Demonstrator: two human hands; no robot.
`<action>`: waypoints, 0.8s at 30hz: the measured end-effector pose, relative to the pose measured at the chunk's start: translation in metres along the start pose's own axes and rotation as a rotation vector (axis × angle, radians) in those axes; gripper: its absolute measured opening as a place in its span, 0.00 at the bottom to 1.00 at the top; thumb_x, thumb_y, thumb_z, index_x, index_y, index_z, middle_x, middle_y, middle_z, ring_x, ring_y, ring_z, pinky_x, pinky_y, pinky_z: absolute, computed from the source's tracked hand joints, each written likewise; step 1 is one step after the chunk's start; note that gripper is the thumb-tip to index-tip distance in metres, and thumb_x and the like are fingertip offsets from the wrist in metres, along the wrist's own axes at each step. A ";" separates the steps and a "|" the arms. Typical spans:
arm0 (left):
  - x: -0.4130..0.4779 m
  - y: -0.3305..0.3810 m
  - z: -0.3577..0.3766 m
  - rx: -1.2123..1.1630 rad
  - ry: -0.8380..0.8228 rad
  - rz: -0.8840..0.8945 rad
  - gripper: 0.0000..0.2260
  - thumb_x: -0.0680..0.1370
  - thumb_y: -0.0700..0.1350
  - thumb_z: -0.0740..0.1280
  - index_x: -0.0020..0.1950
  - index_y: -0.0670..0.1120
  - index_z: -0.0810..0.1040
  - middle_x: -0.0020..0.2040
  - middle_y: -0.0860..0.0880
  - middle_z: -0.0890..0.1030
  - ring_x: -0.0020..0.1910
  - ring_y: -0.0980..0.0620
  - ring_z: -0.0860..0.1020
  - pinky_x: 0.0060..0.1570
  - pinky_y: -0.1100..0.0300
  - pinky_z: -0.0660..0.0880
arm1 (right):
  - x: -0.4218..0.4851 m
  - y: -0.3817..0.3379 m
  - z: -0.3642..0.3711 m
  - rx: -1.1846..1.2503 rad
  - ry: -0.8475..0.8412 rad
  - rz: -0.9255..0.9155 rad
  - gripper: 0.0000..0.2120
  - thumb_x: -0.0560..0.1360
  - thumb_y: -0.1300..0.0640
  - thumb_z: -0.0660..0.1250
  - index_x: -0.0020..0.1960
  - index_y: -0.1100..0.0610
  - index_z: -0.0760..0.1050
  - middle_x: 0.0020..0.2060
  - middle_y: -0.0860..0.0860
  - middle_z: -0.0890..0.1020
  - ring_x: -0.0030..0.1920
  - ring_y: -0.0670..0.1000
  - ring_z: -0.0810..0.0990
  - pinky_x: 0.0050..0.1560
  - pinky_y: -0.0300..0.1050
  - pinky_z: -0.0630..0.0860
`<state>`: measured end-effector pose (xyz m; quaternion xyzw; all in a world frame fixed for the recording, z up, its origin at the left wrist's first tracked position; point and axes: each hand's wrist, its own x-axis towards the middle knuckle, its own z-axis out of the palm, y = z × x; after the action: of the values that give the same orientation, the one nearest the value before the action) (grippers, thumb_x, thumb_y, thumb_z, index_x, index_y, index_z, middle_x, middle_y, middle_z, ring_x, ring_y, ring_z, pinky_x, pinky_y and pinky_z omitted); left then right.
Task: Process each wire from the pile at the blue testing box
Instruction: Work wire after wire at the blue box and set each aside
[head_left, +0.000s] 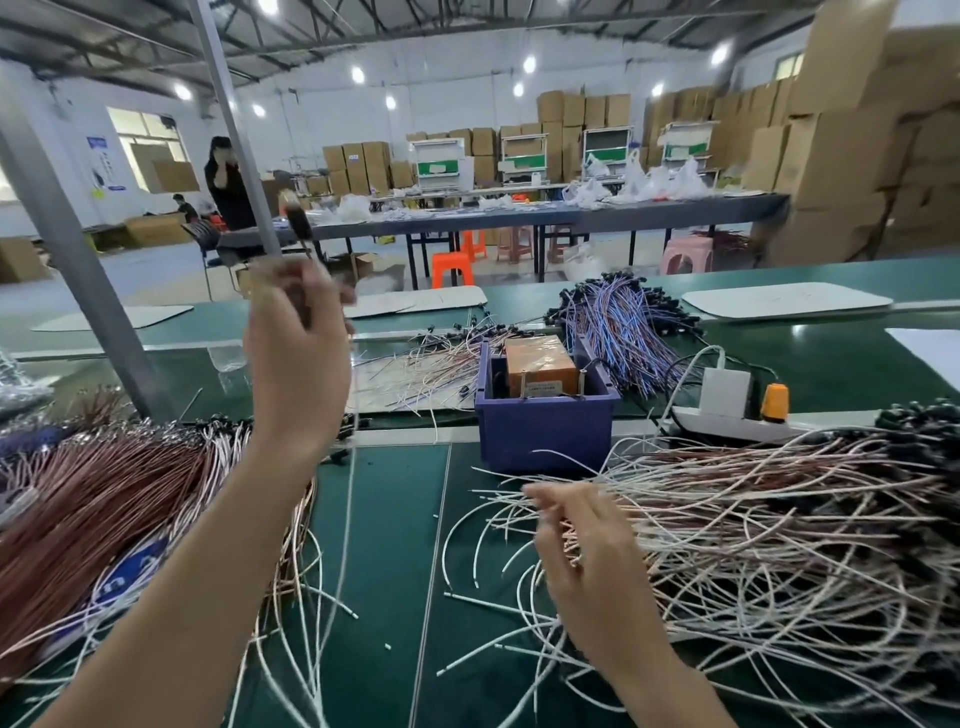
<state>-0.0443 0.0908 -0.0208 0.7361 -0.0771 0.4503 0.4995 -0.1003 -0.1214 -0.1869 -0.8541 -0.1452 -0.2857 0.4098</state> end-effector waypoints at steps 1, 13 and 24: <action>0.003 0.022 0.001 -0.144 0.069 0.053 0.04 0.86 0.46 0.56 0.55 0.47 0.68 0.42 0.51 0.81 0.36 0.53 0.79 0.37 0.60 0.78 | 0.001 -0.013 -0.004 0.138 -0.103 0.037 0.11 0.80 0.45 0.57 0.55 0.38 0.78 0.48 0.37 0.82 0.52 0.43 0.80 0.54 0.37 0.76; -0.101 0.052 0.020 -0.467 -0.091 -0.151 0.08 0.84 0.45 0.57 0.48 0.46 0.72 0.34 0.52 0.78 0.32 0.56 0.75 0.33 0.62 0.76 | 0.073 -0.067 -0.052 1.602 0.075 0.636 0.20 0.85 0.47 0.53 0.66 0.60 0.73 0.51 0.59 0.86 0.52 0.56 0.87 0.51 0.51 0.83; -0.143 -0.052 0.090 -0.177 -0.482 -0.534 0.08 0.84 0.41 0.60 0.57 0.53 0.74 0.43 0.51 0.84 0.42 0.50 0.82 0.47 0.44 0.81 | 0.045 -0.002 0.006 0.581 -0.325 0.399 0.11 0.86 0.53 0.55 0.62 0.45 0.74 0.36 0.41 0.81 0.37 0.41 0.78 0.42 0.37 0.77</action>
<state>-0.0456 -0.0042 -0.1704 0.7691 -0.0365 0.1093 0.6287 -0.0637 -0.1154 -0.1617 -0.7480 -0.1143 -0.0082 0.6537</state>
